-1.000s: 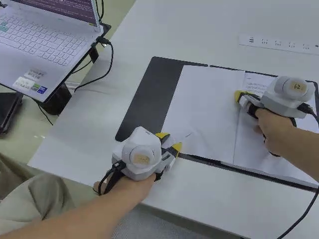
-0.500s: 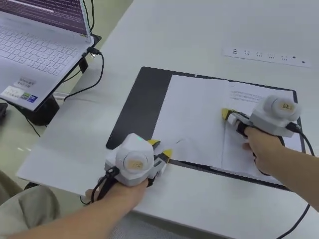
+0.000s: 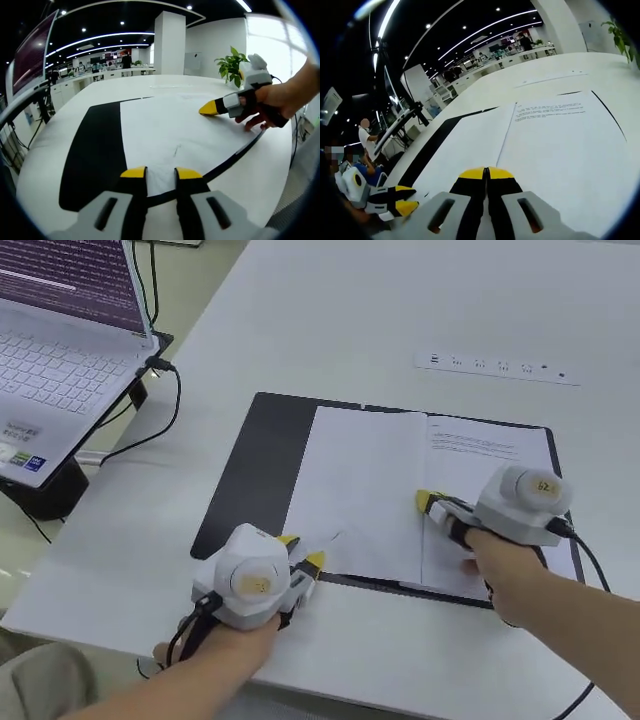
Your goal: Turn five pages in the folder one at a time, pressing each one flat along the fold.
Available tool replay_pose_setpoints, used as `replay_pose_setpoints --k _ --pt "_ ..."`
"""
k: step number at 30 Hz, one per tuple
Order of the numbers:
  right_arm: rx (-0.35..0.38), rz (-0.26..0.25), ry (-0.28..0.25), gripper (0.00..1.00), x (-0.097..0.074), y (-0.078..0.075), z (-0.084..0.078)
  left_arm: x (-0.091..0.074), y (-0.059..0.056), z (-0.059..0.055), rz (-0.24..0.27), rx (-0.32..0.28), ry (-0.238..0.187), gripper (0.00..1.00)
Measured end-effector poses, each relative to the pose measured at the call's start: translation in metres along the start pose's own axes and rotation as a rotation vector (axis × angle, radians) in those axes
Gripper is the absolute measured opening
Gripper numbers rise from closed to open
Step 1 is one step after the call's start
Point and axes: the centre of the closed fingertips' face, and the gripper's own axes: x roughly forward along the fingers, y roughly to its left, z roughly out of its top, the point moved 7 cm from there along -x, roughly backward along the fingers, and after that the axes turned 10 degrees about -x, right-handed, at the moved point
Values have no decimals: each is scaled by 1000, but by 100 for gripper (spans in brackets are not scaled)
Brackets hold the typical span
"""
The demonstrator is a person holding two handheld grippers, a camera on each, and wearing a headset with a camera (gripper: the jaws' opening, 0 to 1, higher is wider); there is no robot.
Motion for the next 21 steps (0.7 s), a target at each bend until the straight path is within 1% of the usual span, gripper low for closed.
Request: replay_pose_setpoints --k 1,3,6,7,11,21 --pt "1 2 0 0 -2 1 -1 0 0 0 1 -2 -1 20" --pt "6 -3 -1 0 0 -2 -1 0 0 0 1 -3 -1 20" --pt "-2 2 8 0 -8 0 -8 -1 -1 0 3 -8 -3 20" --pt "-5 6 20 0 -10 1 -11 -1 -1 0 3 -11 -4 20" --pt "-25 33 38 0 -20 10 -23 -1 -2 0 4 -13 -4 20" --pt "-25 45 61 0 -39 24 -40 -5 -3 1 4 -11 -1 20"
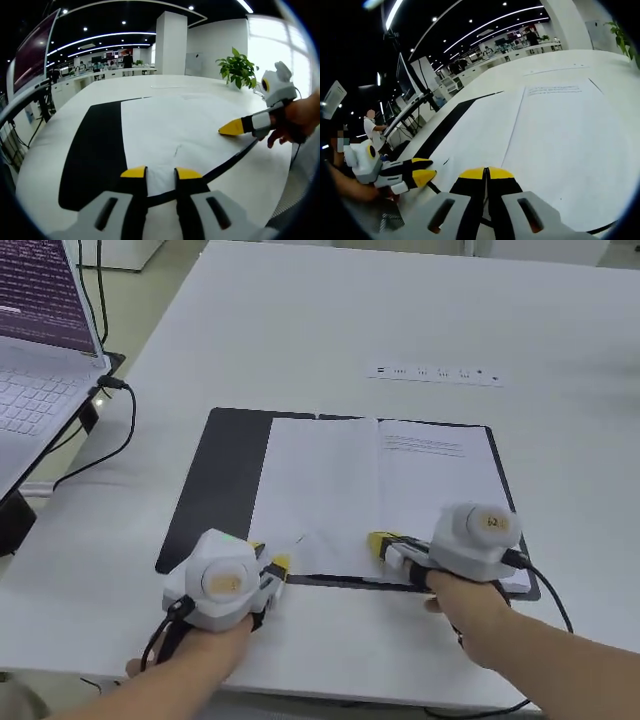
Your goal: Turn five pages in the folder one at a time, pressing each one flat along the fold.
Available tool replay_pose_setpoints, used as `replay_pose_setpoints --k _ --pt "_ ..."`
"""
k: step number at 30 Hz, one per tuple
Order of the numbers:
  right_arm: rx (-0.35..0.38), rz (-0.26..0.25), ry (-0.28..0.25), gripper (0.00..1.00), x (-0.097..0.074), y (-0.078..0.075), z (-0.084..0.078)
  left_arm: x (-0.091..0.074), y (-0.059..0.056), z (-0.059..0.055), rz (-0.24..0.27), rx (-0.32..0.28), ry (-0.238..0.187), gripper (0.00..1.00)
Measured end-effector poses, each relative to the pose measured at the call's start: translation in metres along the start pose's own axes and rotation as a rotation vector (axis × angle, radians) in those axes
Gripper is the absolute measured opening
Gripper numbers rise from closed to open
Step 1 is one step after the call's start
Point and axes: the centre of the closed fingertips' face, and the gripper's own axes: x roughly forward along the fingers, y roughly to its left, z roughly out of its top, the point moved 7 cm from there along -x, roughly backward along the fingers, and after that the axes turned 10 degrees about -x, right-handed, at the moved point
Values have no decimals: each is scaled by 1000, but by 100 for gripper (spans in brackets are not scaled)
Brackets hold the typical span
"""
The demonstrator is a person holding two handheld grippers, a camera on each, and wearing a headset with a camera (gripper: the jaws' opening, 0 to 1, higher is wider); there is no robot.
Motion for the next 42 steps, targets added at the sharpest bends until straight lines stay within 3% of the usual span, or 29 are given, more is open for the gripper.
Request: replay_pose_setpoints --k 15,24,28,32,33,35,37,39,42 --pt "81 48 57 0 -32 23 -26 -1 0 1 2 -5 4 20" --pt "113 88 21 0 -54 42 -14 -1 0 2 6 -4 18 20" --pt "174 81 2 0 -72 50 -7 0 1 6 16 -7 45 19" --pt "227 69 -80 0 -93 55 3 0 2 12 -7 -140 104 20" --pt "222 65 -79 0 -98 55 4 -1 0 13 -26 -184 118 23" --pt "211 32 -97 0 -108 50 8 -4 1 15 -2 -280 171 25" --pt "196 -19 -114 0 -119 43 14 -8 -2 19 -25 -301 160 24" --pt "183 -52 -152 0 -130 35 21 -14 -4 25 -40 -289 111 24" --pt "182 -99 -188 0 -143 26 26 -32 -15 33 -51 -300 94 25"
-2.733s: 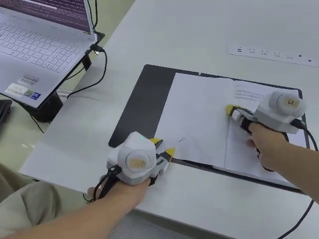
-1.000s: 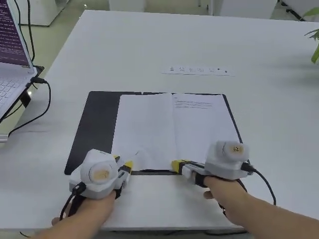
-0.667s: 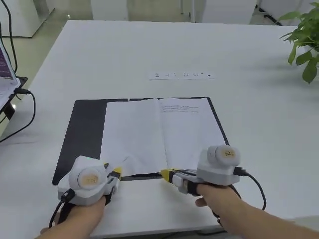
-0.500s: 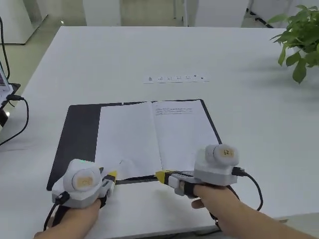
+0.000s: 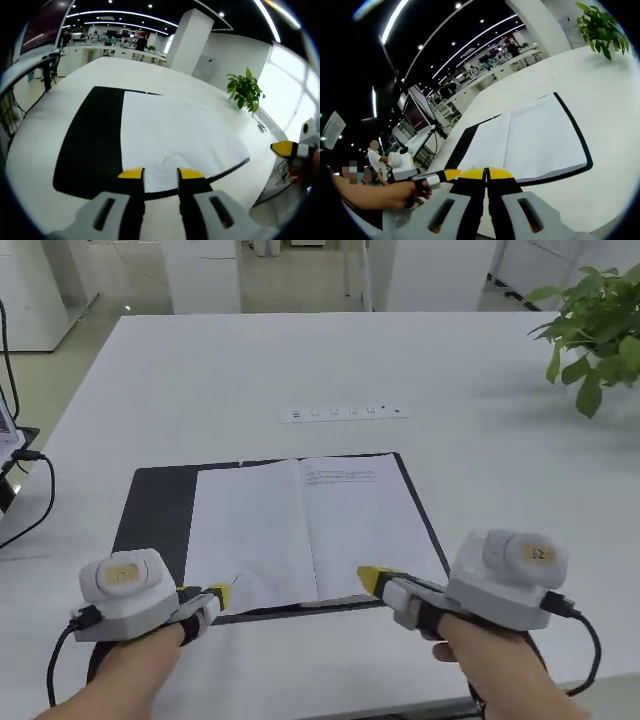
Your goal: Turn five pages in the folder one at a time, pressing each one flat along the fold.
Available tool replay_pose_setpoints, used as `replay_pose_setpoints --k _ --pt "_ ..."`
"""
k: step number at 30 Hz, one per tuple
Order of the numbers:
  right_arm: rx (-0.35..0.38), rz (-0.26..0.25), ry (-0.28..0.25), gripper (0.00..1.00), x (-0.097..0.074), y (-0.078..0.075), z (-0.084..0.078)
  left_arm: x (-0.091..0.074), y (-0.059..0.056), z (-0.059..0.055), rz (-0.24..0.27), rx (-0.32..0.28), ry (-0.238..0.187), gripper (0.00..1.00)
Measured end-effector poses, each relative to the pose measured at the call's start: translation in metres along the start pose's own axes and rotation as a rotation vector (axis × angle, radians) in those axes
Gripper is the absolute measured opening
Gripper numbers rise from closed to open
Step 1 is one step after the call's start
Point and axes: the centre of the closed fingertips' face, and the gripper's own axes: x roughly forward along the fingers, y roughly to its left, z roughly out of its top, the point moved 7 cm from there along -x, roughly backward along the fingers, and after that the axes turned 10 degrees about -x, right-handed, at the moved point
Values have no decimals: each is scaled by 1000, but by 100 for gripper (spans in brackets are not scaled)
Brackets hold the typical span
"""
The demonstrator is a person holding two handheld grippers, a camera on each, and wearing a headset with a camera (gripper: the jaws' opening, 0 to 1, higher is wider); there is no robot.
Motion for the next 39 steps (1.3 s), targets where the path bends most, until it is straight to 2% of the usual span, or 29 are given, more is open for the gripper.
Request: replay_pose_setpoints --k 4,6,11,17,20,22,27,30,33,36,39 --pt "-35 -69 -20 0 -12 -15 8 -22 -17 5 -13 29 -18 34" --pt "-47 -96 -34 9 -16 -20 12 -30 -21 9 -22 25 -23 39" --pt "-103 -142 -33 29 -25 -31 17 -56 -34 20 -48 17 -65 46" --pt "-165 -183 -5 58 -33 -39 19 -74 -37 27 -37 58 -93 61" --pt "-242 -171 16 64 -39 -39 21 -81 -36 28 -11 87 -95 72" --pt "-298 -174 24 71 -43 -41 23 -87 -35 28 10 130 -90 80" --pt "-347 -174 22 89 -52 -48 27 -100 -32 29 36 208 -82 94" --pt "-370 -182 13 100 -58 -51 31 -107 -30 29 48 212 -82 99" --pt "-395 -178 14 100 -62 -54 33 -113 -28 30 56 219 -76 99" --pt "-398 -184 7 100 -67 -57 36 -121 -26 34 69 257 -95 99" --pt "-393 -191 -2 100 -69 -60 35 -124 -24 36 74 255 -101 99"
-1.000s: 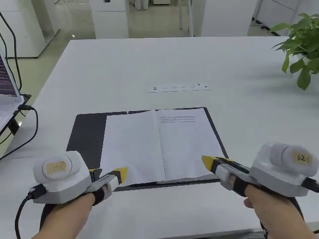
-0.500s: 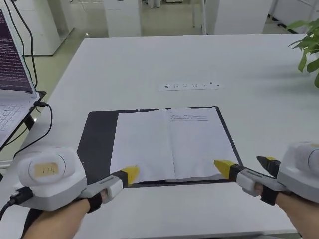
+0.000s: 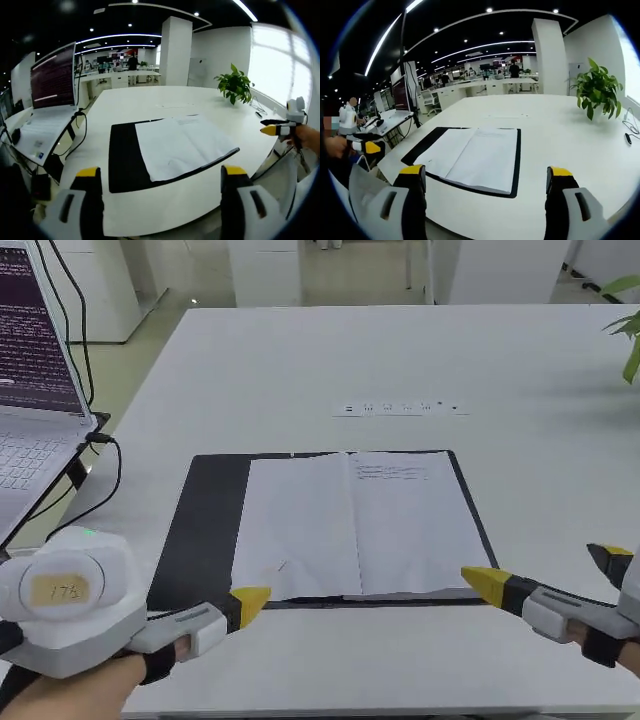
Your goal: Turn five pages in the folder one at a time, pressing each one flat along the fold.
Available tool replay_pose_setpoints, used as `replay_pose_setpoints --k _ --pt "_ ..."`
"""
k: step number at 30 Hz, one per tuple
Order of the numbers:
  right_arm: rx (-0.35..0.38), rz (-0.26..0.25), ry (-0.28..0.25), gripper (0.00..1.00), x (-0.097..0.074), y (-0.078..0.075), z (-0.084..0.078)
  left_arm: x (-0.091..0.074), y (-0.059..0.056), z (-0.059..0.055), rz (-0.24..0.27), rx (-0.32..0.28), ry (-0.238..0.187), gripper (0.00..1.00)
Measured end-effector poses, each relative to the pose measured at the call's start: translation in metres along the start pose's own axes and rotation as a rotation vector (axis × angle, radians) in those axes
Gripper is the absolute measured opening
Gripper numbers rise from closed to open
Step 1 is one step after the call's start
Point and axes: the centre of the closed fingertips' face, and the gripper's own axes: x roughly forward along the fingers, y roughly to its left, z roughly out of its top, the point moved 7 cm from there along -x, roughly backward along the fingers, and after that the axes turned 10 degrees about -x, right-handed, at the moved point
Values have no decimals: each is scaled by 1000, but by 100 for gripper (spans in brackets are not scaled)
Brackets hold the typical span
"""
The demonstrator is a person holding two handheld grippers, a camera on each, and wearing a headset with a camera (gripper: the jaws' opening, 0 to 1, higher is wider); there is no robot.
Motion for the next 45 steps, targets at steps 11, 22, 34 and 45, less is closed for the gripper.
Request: replay_pose_setpoints --k 11,22,34,45 --pt "32 8 13 100 3 2 -11 12 2 1 12 29 11 99" --pt "65 -8 3 98 -2 -3 -17 48 -24 4 -42 77 54 92" --pt "76 -8 12 98 -5 0 -26 99 -77 -4 -162 137 113 85" --pt "81 -4 24 97 -5 -2 -31 128 -102 -12 -205 161 155 80"
